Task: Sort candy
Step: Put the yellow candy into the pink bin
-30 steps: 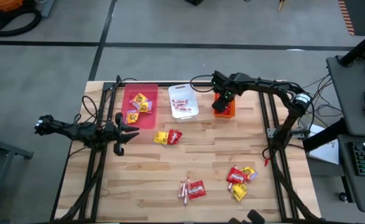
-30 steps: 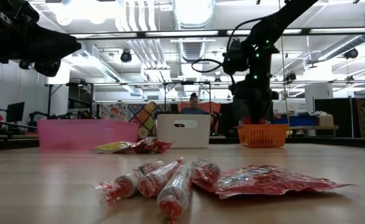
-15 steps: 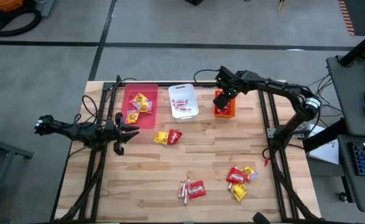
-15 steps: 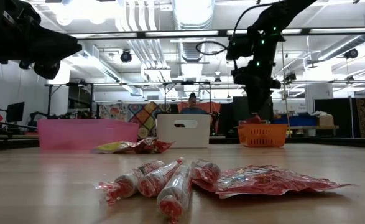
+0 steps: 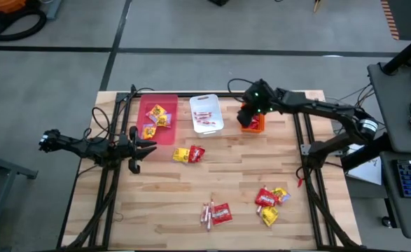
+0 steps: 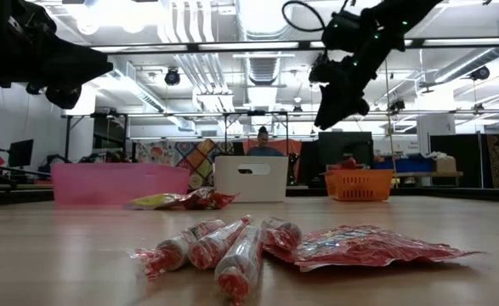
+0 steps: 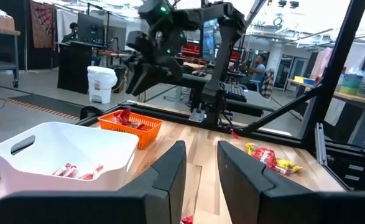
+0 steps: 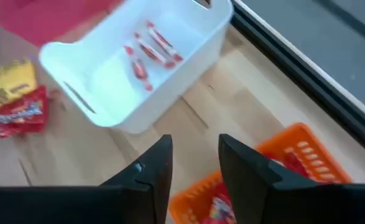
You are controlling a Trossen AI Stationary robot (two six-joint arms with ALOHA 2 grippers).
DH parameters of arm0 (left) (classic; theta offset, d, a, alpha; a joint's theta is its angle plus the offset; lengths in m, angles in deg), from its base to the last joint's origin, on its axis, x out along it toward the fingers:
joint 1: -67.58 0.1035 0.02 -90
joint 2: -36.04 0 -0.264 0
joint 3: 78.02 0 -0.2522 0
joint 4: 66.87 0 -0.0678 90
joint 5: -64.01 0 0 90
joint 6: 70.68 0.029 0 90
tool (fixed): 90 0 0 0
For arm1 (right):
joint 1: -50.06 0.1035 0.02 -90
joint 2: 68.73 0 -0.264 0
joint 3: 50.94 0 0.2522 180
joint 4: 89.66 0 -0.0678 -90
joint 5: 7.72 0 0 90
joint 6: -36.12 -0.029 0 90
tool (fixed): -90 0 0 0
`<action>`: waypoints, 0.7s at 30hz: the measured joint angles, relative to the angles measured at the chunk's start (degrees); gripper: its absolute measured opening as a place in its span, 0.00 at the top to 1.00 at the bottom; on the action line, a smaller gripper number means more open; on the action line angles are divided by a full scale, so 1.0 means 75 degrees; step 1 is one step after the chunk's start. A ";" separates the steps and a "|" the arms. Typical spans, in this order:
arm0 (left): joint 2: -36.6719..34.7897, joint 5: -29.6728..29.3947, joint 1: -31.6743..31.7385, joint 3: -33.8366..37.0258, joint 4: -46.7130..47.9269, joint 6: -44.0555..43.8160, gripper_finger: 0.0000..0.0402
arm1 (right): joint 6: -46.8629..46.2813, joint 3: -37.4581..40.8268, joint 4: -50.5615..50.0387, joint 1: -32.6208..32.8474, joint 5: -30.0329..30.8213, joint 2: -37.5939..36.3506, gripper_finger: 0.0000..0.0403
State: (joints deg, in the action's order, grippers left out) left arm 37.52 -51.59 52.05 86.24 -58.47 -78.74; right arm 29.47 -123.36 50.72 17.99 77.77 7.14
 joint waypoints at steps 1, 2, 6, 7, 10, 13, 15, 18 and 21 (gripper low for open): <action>-0.0003 -0.0001 0.0000 0.0000 0.0000 0.0000 0.81 | -0.0053 0.0258 0.0325 0.0055 0.0001 -0.0129 0.71; -0.0001 -0.0001 0.0000 0.0000 0.0000 0.0000 0.81 | -0.0147 0.0527 0.0695 0.0093 0.0035 -0.0255 0.72; 0.0000 -0.0013 0.0000 0.0000 0.0000 0.0000 0.81 | -0.0632 0.1638 0.2301 0.0110 0.1015 -0.0656 0.76; 0.0000 -0.0092 0.0000 0.0000 0.0000 0.0000 0.81 | -0.0779 0.1908 0.2675 0.0105 0.1274 -0.0715 0.78; 0.0000 -0.0728 0.0000 0.0000 0.0001 0.0000 0.81 | -0.0926 0.2542 0.3470 0.0122 0.1465 -0.0822 0.82; 0.0000 -0.1294 0.0004 0.0000 0.0000 0.0001 0.81 | -0.1053 0.2895 0.4061 0.0225 0.1463 -0.0870 0.86; 0.0000 -0.1405 0.0006 0.0000 0.0000 0.0000 0.81 | -0.1115 0.3002 0.4353 0.0247 0.1471 -0.0870 0.88; 0.0000 -0.1405 0.0006 0.0000 -0.0003 -0.0007 0.81 | -0.1113 0.3009 0.4528 0.0247 0.1473 -0.0870 0.90; 0.0000 -0.1405 0.0006 0.0000 -0.0020 -0.0238 0.81 | -0.1112 0.3009 0.4698 0.0251 0.1357 -0.0873 0.92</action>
State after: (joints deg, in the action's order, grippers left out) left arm 37.52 -62.13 52.10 86.24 -58.63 -80.52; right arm 21.13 -100.79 85.96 19.87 87.95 0.59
